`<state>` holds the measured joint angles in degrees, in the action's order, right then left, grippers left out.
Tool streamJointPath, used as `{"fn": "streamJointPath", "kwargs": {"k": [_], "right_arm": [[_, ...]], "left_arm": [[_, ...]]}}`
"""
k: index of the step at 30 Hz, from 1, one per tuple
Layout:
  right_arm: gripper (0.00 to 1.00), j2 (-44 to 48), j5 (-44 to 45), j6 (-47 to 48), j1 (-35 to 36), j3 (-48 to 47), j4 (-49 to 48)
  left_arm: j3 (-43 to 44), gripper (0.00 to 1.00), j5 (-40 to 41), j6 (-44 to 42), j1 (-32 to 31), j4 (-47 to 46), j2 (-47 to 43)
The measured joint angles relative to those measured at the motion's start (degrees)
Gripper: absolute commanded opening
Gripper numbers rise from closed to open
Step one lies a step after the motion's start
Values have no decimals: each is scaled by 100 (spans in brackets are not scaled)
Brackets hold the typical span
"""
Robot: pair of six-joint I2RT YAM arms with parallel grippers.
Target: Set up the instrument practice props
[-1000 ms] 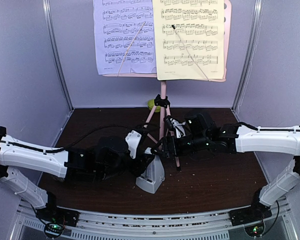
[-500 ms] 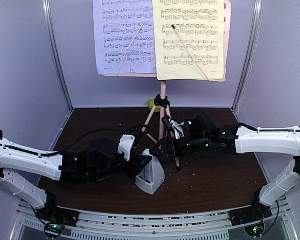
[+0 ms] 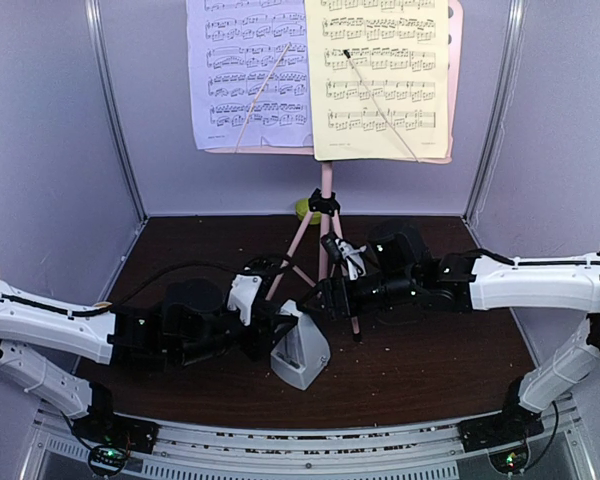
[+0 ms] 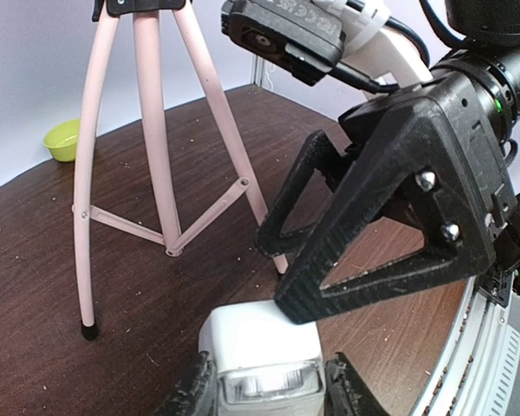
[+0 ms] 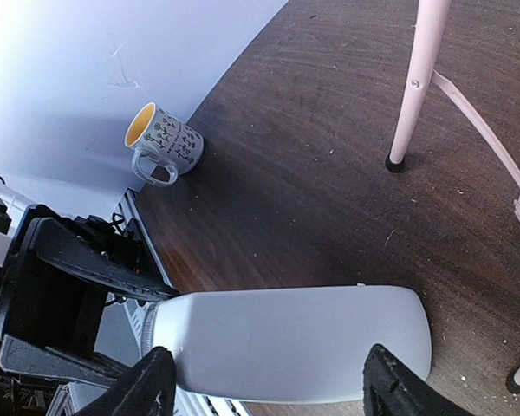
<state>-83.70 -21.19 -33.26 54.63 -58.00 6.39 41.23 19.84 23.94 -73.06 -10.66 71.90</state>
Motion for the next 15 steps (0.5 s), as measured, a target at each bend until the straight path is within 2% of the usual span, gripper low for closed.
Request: {"fn": "streamJointPath", "kwargs": {"k": [11,15], "right_arm": [[73,26,260,35,-114,76,-109],[75,44,260,61,-116,63,-63]], "left_arm": [[-55,2,-149,-227,-24,190,-234],[-92,1,-85,-136,-24,254,-330]]}}
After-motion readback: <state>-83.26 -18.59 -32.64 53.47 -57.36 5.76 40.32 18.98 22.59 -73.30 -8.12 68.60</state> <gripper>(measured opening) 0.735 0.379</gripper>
